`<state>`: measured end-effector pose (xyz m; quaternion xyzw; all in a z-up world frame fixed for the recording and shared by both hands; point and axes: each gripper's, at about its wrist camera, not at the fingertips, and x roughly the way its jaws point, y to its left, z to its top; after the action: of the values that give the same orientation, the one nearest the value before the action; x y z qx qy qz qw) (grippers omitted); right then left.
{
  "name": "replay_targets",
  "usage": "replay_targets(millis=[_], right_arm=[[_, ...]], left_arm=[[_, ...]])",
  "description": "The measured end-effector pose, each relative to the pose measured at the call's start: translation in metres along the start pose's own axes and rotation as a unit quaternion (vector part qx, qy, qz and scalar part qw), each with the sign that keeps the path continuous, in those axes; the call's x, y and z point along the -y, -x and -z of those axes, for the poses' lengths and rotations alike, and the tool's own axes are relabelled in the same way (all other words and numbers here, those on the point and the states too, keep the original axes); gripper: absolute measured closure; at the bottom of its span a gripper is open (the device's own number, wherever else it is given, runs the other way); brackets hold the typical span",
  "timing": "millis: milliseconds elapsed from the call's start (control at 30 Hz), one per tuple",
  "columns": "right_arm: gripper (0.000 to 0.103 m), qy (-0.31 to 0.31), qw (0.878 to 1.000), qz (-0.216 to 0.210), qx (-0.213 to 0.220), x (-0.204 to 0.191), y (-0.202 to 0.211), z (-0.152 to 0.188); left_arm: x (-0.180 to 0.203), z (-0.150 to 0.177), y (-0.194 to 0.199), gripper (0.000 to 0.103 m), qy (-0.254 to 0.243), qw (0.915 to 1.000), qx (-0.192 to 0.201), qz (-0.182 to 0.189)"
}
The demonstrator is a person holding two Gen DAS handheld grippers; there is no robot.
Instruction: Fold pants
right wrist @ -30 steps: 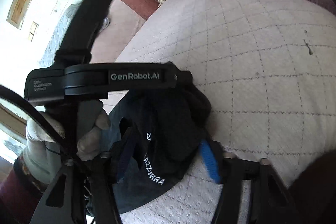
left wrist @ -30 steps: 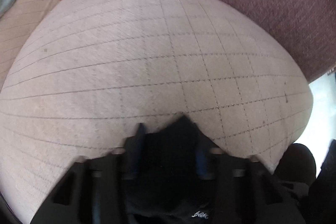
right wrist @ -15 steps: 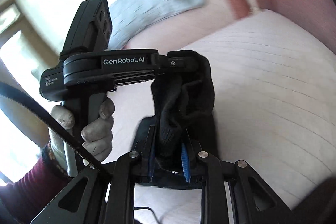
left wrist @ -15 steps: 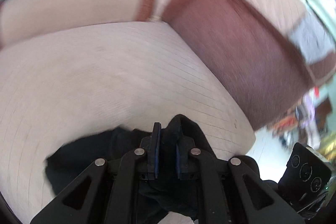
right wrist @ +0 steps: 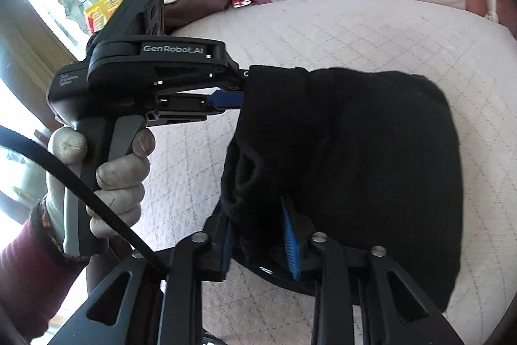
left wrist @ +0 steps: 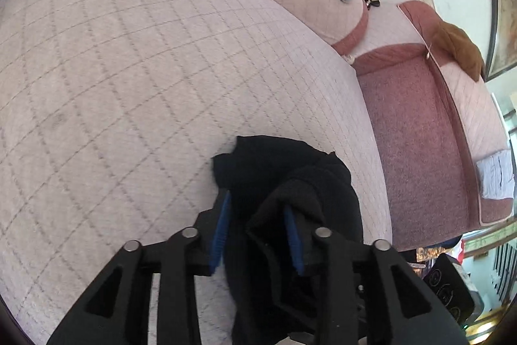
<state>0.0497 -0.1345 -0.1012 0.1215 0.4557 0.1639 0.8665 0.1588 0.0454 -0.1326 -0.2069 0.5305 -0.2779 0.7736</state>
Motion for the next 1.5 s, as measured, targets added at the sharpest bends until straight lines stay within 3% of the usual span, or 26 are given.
replay_targets(millis=[33, 100, 167, 300, 400, 467, 600, 767, 800, 900, 967, 1033, 1100, 1133, 1167, 1267, 1367, 1433, 1500], right_arm=[[0.063, 0.002, 1.0, -0.005, 0.002, -0.001, 0.001, -0.001], [0.049, 0.014, 1.0, -0.017, 0.002, -0.004, 0.008, 0.001], [0.044, 0.023, 0.999, -0.029, 0.007, -0.009, 0.023, 0.006], [0.044, 0.023, 0.999, -0.034, 0.028, -0.001, 0.067, 0.017], [0.044, -0.01, 0.998, 0.003, 0.059, 0.026, 0.096, 0.021], [0.044, -0.028, 0.996, 0.035, 0.073, 0.047, 0.103, 0.02], [0.044, -0.095, 0.993, 0.021, 0.067, 0.082, 0.086, 0.013], [0.044, -0.138, 0.989, 0.032, 0.041, 0.104, 0.058, 0.019], [0.044, -0.142, 0.988, 0.03, 0.044, 0.107, 0.061, 0.02], [0.044, -0.151, 0.985, 0.048, 0.071, 0.108, 0.083, 0.023], [0.044, -0.129, 0.981, 0.086, 0.115, 0.1, 0.11, 0.027], [0.035, -0.068, 0.964, 0.184, 0.182, 0.078, 0.147, 0.038], [0.0, -0.037, 0.935, 0.262, 0.237, 0.058, 0.169, 0.05], [0.0, -0.033, 0.916, 0.289, 0.277, 0.053, 0.179, 0.063], [0.0, -0.039, 0.914, 0.288, 0.285, 0.054, 0.182, 0.069], [0.003, -0.115, 0.943, 0.231, 0.209, 0.078, 0.17, 0.079], [0.005, -0.16, 0.948, 0.205, 0.186, 0.084, 0.159, 0.098], [0.005, -0.154, 0.95, 0.211, 0.169, 0.082, 0.15, 0.107], [0.005, -0.151, 0.953, 0.211, 0.154, 0.078, 0.142, 0.115]], left_arm=[[-0.003, 0.002, 0.003, 0.054, 0.002, 1.0, 0.001, -0.002], [-0.01, 0.003, 0.009, 0.051, 0.005, 1.0, 0.002, -0.003], [-0.02, 0.001, 0.01, 0.048, 0.007, 0.9999, -0.004, -0.006], [-0.034, 0.004, 0.041, 0.048, 0.013, 0.9998, 0.014, -0.011], [-0.013, 0.013, 0.081, 0.048, -0.006, 0.997, 0.076, -0.015], [0.013, 0.017, 0.088, 0.048, -0.029, 0.9952, 0.093, 0.013], [0.052, 0.014, 0.055, 0.047, -0.058, 0.9953, 0.076, 0.013], [0.024, 0.013, -0.025, 0.043, -0.025, 0.9957, 0.018, -0.088], [0.016, 0.014, -0.031, 0.039, -0.016, 0.9957, 0.016, -0.09], [0.009, 0.015, -0.017, 0.039, 0.014, 0.9979, 0.029, -0.057], [0.008, 0.014, 0.005, 0.039, 0.02, 0.9974, 0.052, -0.045], [0.008, 0.019, 0.033, 0.04, 0.017, 0.9954, 0.079, -0.051], [0.008, 0.034, 0.063, 0.039, 0.016, 0.9927, 0.105, -0.058], [0.008, 0.042, 0.072, 0.038, 0.016, 0.9911, 0.113, -0.069], [0.009, 0.051, 0.079, 0.037, 0.015, 0.9888, 0.122, -0.084], [0.012, 0.081, 0.085, 0.036, 0.013, 0.9842, 0.124, -0.125], [0.024, 0.098, 0.081, 0.036, -0.015, 0.9807, 0.115, -0.157], [0.037, 0.107, 0.076, 0.036, -0.048, 0.9759, 0.114, -0.18], [0.043, 0.112, 0.072, 0.036, -0.058, 0.9758, 0.111, -0.18]])
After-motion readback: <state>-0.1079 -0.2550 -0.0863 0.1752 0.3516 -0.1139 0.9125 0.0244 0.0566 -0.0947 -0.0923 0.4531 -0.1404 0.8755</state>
